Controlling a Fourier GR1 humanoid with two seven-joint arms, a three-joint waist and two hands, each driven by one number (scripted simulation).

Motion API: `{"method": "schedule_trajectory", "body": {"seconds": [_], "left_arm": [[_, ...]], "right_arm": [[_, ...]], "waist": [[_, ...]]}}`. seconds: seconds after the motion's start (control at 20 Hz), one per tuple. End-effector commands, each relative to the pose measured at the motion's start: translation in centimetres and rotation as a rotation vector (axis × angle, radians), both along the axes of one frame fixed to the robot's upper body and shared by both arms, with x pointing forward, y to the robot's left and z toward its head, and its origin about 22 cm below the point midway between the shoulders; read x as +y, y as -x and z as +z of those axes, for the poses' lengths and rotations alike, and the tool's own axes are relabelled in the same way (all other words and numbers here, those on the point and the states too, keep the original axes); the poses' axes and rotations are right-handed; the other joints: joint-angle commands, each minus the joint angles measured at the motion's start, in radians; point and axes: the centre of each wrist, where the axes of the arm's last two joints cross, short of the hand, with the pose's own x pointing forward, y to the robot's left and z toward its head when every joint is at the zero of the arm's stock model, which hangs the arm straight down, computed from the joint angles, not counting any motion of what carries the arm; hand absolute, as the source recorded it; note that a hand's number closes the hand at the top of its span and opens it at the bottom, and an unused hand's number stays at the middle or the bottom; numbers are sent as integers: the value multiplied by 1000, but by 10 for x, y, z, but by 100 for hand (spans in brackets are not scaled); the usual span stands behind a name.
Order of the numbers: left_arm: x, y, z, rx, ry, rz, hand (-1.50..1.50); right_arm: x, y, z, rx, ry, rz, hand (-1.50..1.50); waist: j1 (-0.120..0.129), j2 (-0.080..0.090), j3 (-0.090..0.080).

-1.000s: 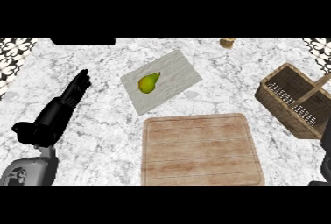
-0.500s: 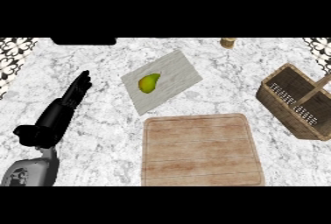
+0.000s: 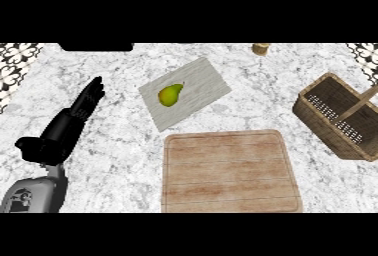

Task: Pick the squash from the cutting board and place it in the basket

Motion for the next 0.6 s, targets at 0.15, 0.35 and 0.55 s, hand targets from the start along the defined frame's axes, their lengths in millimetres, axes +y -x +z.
{"method": "schedule_trajectory", "body": {"seconds": [0.15, 0.35, 0.55], "left_arm": [[-4, 2, -5, 1, 8, 3, 0], [5, 9, -13, 26, 13, -6, 0], [5, 12, -11, 23, -3, -11, 0]], "right_arm": [[-13, 4, 29, -163, -20, 65, -150], [-16, 35, 52, -258, -90, 41, -150], [-37, 47, 43, -336, -203, -9, -150]], "waist": [[2, 0, 0], [-6, -3, -1], [-5, -2, 0]]}}
